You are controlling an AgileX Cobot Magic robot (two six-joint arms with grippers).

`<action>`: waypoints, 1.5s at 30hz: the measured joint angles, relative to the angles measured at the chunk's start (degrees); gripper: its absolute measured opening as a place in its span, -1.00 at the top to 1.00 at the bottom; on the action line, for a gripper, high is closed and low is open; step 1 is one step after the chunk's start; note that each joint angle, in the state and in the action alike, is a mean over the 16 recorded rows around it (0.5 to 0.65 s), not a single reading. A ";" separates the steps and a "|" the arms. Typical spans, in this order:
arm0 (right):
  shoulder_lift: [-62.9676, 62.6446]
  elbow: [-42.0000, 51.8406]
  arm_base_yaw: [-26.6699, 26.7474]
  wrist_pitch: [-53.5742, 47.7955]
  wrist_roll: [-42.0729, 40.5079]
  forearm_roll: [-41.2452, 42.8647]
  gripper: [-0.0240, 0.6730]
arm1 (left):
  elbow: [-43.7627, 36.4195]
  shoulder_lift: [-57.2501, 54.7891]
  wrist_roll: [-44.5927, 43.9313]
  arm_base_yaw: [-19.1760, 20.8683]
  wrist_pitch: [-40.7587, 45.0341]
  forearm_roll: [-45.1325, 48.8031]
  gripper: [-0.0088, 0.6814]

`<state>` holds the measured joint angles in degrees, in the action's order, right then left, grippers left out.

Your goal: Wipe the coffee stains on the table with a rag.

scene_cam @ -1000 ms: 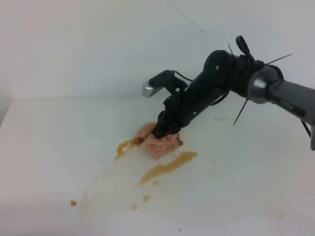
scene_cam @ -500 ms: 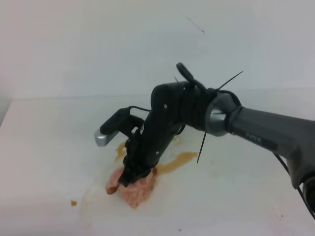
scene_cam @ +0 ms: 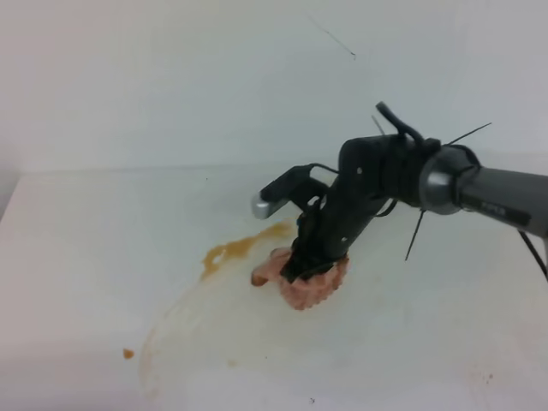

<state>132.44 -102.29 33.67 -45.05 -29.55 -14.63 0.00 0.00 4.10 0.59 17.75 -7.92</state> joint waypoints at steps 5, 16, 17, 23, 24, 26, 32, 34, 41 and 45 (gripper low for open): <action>-0.51 0.04 -3.85 0.20 -2.47 -1.22 0.85 | -0.28 0.19 0.00 0.01 -0.05 0.00 0.98; -2.31 -4.51 -4.32 0.50 -12.54 -12.59 0.85 | -0.42 0.20 -0.01 0.01 -0.11 0.00 0.98; -2.21 -5.52 -3.86 0.47 -13.21 -13.61 0.85 | -0.42 0.20 -0.01 0.01 -0.11 0.00 0.98; 0.94 -13.11 -0.22 -0.12 -15.01 -16.78 0.85 | -0.14 0.00 -0.01 0.00 -0.11 0.00 0.98; 1.85 -14.45 0.44 -0.24 -15.02 -16.86 0.85 | -0.14 0.00 -0.01 0.00 -0.11 0.00 0.98; 3.86 -17.03 1.66 -0.41 -14.98 -16.92 0.85 | -0.14 0.00 0.00 0.00 -0.05 0.00 0.98; 10.34 -22.90 4.23 -0.31 -13.82 -15.02 0.85 | 0.00 0.00 0.00 0.00 0.00 0.00 0.98; 12.06 -24.03 4.56 -0.14 -12.86 -13.50 0.85 | 0.00 0.00 0.00 0.00 0.00 0.00 0.98; 15.24 -25.85 2.93 -0.20 -8.61 -6.95 0.85 | 0.00 0.00 0.00 0.00 0.05 0.00 0.98; 15.39 -26.03 0.36 -1.61 -6.27 -3.69 0.85 | 0.00 0.00 0.00 0.00 0.05 0.00 0.98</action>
<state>147.84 -128.32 34.03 -46.66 -35.82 -18.32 0.00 0.00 4.11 0.59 17.80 -7.92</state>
